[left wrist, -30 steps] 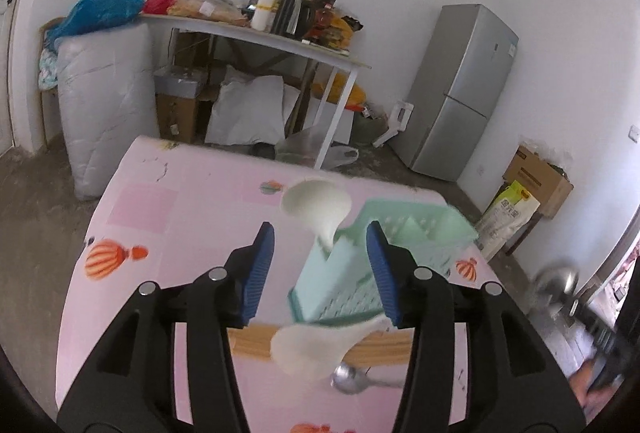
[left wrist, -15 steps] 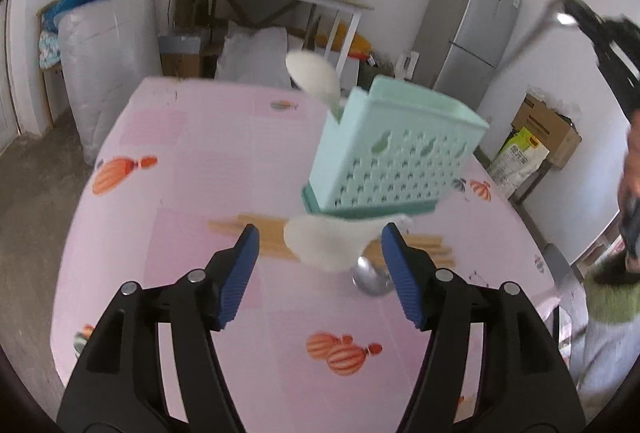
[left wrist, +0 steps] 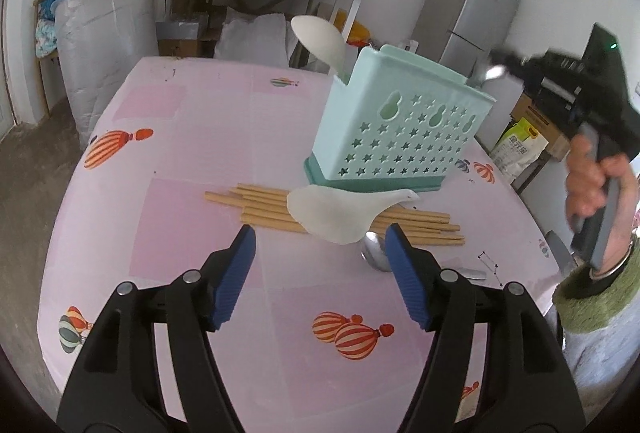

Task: Organize utensils
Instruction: 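Lower the white paddle into the green caddy and open the left tool, then reach the left tool to the second metal spoon and grasp its bowl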

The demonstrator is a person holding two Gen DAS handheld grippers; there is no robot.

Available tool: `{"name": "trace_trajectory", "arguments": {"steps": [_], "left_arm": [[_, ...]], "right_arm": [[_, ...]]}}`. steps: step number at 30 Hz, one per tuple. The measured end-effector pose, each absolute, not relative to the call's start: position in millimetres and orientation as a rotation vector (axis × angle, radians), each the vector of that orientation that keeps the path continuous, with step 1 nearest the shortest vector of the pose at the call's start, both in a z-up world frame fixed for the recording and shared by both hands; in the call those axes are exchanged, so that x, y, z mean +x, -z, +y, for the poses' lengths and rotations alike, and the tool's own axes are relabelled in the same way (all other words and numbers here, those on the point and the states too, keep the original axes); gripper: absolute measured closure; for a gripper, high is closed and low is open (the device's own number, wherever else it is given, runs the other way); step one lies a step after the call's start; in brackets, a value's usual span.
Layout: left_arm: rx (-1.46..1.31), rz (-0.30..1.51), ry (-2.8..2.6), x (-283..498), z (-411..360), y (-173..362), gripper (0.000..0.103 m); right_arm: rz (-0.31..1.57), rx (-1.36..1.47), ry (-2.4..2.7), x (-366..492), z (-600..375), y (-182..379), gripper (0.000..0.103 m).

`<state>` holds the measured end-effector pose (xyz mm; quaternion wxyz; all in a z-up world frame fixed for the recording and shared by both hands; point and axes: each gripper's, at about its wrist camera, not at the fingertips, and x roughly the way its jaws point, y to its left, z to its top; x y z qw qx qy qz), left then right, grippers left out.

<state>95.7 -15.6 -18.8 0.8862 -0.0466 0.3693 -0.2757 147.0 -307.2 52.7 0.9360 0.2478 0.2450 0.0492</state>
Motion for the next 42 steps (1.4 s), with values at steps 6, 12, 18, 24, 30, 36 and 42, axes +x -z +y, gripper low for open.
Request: {"name": "trace_trajectory", "arguments": {"steps": [6, 12, 18, 24, 30, 36, 42], "left_arm": [[-0.106, 0.783, 0.558, 97.8, -13.1, 24.0, 0.04], [-0.105, 0.789, 0.555, 98.8, -13.7, 24.9, 0.04], [-0.11, 0.786, 0.557, 98.8, -14.6, 25.2, 0.04], [-0.148, 0.808, 0.566, 103.3, -13.6, 26.6, 0.04], [-0.267, 0.865, 0.613, 117.2, -7.6, 31.3, 0.048], [-0.455, 0.971, 0.652, 143.4, -6.7, 48.1, 0.062], [-0.534, 1.018, 0.63, 159.2, -12.9, 58.4, 0.071]], "right_arm": [[0.514, 0.403, 0.04, 137.0, -301.2, -48.7, 0.082], [0.454, 0.358, 0.136, 108.4, -298.8, -59.3, 0.07], [0.487, 0.358, 0.135, 76.0, -289.0, -42.5, 0.065], [0.657, 0.336, 0.051, 59.6, -258.1, 7.3, 0.057], [0.764, 0.347, -0.018, 52.5, -233.1, 49.2, 0.056], [0.808, 0.357, -0.018, 51.5, -227.0, 70.4, 0.056], [0.794, 0.352, -0.034, 48.6, -225.9, 71.9, 0.053]]}}
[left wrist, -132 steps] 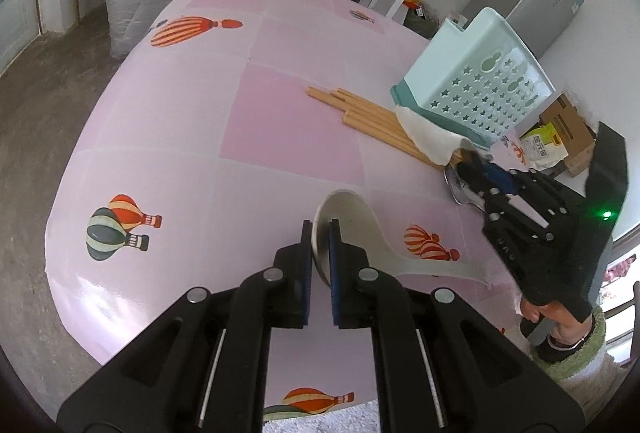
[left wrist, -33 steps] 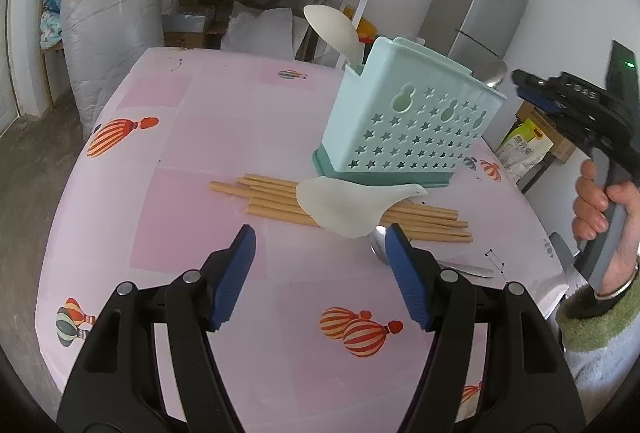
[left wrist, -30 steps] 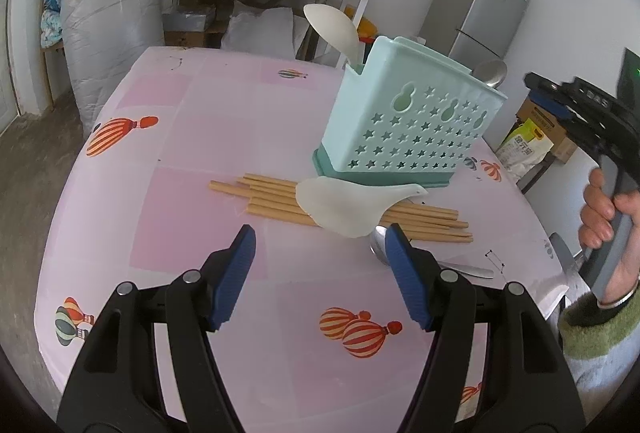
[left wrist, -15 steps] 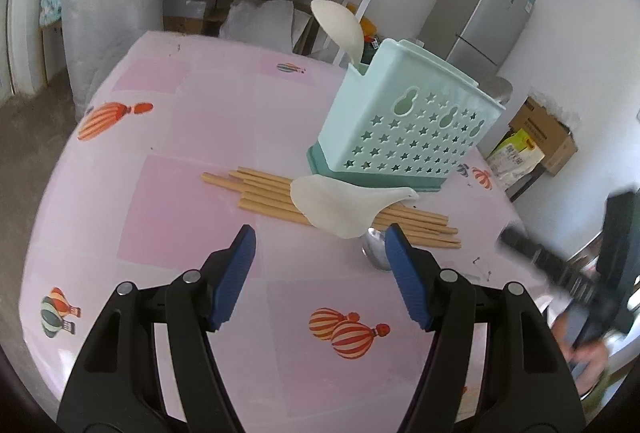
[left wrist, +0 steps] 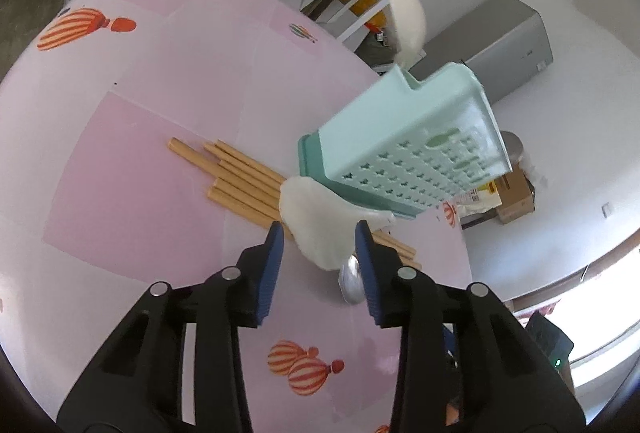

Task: Organize utensils
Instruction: 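Reach the left tool to the second metal spoon and grasp its bowl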

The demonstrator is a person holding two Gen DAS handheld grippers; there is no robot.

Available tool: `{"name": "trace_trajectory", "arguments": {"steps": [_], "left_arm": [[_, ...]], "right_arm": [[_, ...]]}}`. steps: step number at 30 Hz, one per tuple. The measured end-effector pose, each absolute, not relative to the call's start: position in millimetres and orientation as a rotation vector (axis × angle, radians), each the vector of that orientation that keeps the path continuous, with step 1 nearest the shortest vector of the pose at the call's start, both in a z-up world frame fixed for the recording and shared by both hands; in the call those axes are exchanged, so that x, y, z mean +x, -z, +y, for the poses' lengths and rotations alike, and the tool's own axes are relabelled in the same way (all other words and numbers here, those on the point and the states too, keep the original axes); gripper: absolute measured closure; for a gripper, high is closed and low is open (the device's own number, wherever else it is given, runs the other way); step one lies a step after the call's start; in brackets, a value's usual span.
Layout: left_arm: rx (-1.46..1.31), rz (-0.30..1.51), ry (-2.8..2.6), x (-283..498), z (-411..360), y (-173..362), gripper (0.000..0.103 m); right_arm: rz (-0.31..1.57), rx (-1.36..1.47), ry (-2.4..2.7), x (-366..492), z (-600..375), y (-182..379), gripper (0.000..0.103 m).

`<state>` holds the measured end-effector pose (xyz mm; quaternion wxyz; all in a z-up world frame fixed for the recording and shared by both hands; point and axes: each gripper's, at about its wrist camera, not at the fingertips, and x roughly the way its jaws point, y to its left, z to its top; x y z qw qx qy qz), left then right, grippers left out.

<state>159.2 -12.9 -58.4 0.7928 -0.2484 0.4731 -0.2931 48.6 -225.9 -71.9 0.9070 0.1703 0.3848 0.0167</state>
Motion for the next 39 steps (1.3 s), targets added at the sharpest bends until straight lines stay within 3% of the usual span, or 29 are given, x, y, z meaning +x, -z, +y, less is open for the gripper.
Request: {"name": "trace_trajectory", "arguments": {"steps": [21, 26, 30, 39], "left_arm": [[-0.517, 1.033, 0.564, 171.6, -24.2, 66.1, 0.086], [-0.508, 1.053, 0.591, 167.1, -21.8, 68.1, 0.086], [-0.475, 1.054, 0.639, 155.5, -22.8, 66.2, 0.076], [-0.313, 1.069, 0.705, 136.9, -50.3, 68.4, 0.077]], "right_arm": [[0.784, 0.32, -0.046, 46.5, -224.4, 70.5, 0.049], [0.785, 0.317, -0.044, 46.7, -223.4, 70.0, 0.048], [0.785, 0.312, -0.043, 46.3, -223.0, 69.1, 0.047], [0.784, 0.303, -0.044, 46.8, -221.1, 68.7, 0.045]]}}
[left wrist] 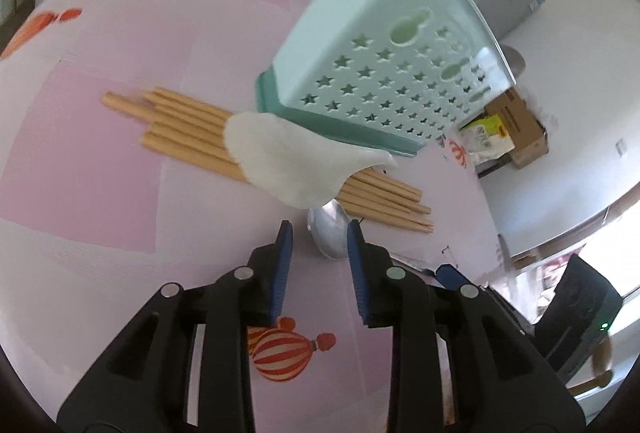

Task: Organize utensils
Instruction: 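Reach the left tool to the second metal spoon and grasp its bowl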

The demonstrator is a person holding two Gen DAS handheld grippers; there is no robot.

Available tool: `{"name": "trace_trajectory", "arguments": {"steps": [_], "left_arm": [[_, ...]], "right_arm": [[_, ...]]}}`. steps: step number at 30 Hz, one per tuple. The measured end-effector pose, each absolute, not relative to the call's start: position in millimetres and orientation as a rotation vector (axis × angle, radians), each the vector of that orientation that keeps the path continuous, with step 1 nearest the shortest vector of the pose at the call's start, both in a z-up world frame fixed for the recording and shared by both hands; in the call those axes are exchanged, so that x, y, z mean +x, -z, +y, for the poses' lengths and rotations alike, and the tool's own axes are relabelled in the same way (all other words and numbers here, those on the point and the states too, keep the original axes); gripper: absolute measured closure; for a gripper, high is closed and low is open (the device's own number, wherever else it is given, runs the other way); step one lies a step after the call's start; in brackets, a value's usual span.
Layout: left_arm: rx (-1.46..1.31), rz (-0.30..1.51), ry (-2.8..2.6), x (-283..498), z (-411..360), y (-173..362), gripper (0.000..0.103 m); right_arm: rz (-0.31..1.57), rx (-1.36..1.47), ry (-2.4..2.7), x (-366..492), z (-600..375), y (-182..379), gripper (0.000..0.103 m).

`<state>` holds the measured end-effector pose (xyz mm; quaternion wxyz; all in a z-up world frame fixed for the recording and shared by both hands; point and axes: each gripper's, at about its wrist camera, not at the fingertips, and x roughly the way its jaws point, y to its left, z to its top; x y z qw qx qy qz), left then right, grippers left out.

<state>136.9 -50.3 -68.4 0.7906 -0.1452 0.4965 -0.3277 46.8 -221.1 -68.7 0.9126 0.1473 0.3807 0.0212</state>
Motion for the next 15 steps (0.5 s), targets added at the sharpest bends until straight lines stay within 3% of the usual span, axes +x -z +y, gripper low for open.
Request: {"name": "trace_trajectory", "arguments": {"steps": [5, 9, 15], "left_arm": [[-0.211, 1.036, 0.688, 135.1, -68.3, 63.9, 0.082], [-0.137, 1.019, 0.649, 132.8, -72.8, 63.4, 0.096], [-0.118, 1.055, 0.631, 124.4, -57.1, 60.2, 0.096]], "right_arm": [[0.784, 0.309, -0.046, 46.0, -221.7, 69.0, 0.045], [0.788, 0.317, -0.041, 45.0, -223.6, 68.8, 0.045], [0.749, 0.352, -0.03, 36.0, -233.4, 57.2, 0.045]]}}
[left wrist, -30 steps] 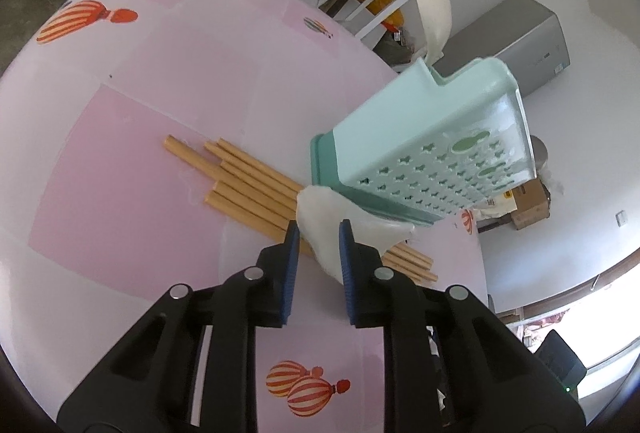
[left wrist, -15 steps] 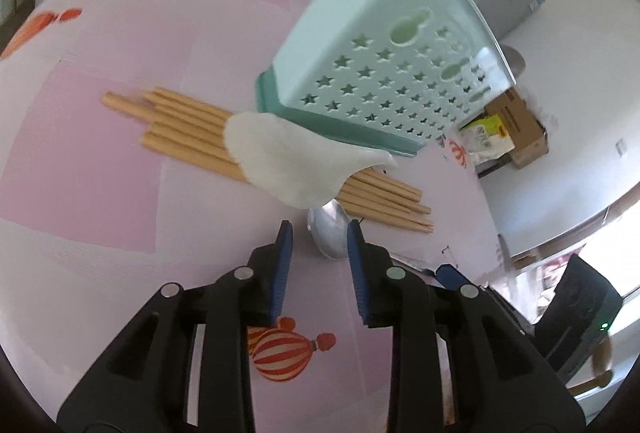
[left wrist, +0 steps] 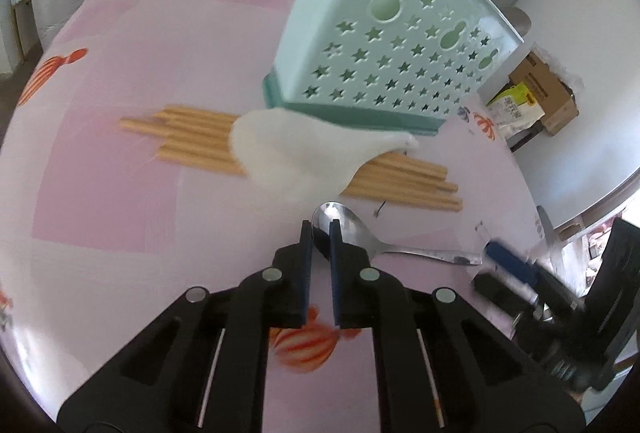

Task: Organize utensils
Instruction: 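Reach the left tool to the second metal spoon and grasp its bowl, then lift the spoon and lower it into the green caddy with the left tool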

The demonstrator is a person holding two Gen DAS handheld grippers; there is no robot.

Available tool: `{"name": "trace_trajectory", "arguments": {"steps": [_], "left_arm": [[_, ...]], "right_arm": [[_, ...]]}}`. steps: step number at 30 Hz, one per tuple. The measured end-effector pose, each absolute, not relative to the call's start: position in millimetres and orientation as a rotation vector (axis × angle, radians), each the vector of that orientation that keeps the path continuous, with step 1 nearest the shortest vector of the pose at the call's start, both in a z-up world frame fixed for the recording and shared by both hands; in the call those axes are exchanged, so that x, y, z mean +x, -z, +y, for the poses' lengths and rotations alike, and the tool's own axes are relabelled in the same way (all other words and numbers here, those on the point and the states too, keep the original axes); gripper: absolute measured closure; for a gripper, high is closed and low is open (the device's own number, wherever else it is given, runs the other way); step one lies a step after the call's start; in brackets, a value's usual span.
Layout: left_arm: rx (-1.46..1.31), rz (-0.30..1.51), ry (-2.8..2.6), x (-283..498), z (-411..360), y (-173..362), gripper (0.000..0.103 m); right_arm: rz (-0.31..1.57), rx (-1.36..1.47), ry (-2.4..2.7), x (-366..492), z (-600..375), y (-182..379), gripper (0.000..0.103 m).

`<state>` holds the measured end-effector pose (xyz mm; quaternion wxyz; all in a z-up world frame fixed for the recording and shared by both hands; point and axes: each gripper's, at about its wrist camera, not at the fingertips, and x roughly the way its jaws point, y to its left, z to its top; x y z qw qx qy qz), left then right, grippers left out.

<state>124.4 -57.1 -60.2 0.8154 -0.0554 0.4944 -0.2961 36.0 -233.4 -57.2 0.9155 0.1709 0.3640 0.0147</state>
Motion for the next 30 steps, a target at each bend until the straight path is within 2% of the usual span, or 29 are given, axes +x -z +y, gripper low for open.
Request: {"name": "trace_trajectory", "arguments": {"steps": [9, 11, 13, 17, 21, 25, 30], "left_arm": [[-0.199, 1.075, 0.542, 123.2, 21.2, 60.8, 0.096], [-0.242, 1.088, 0.553, 125.8, 31.1, 61.5, 0.092], [-0.267, 1.085, 0.559, 127.7, 33.8, 60.7, 0.083], [-0.285, 1.08, 0.565, 132.2, 33.0, 62.5, 0.082], [-0.229, 1.054, 0.561, 129.1, 20.5, 62.2, 0.083], [-0.164, 1.038, 0.563, 125.8, 12.9, 62.4, 0.095], [-0.159, 1.039, 0.573, 123.0, 20.9, 61.4, 0.097]], "right_arm": [[0.714, 0.371, -0.011, 31.3, -242.5, 48.0, 0.045], [0.721, 0.377, -0.016, 32.7, -241.1, 49.4, 0.045], [0.723, 0.37, -0.018, 33.5, -237.6, 48.9, 0.045], [0.719, 0.36, -0.019, 32.2, -232.9, 45.2, 0.045], [0.718, 0.352, -0.017, 32.5, -228.4, 42.1, 0.045], [0.717, 0.342, -0.026, 35.0, -222.4, 38.9, 0.045], [0.708, 0.297, -0.084, 49.4, -204.5, 27.5, 0.045]]}}
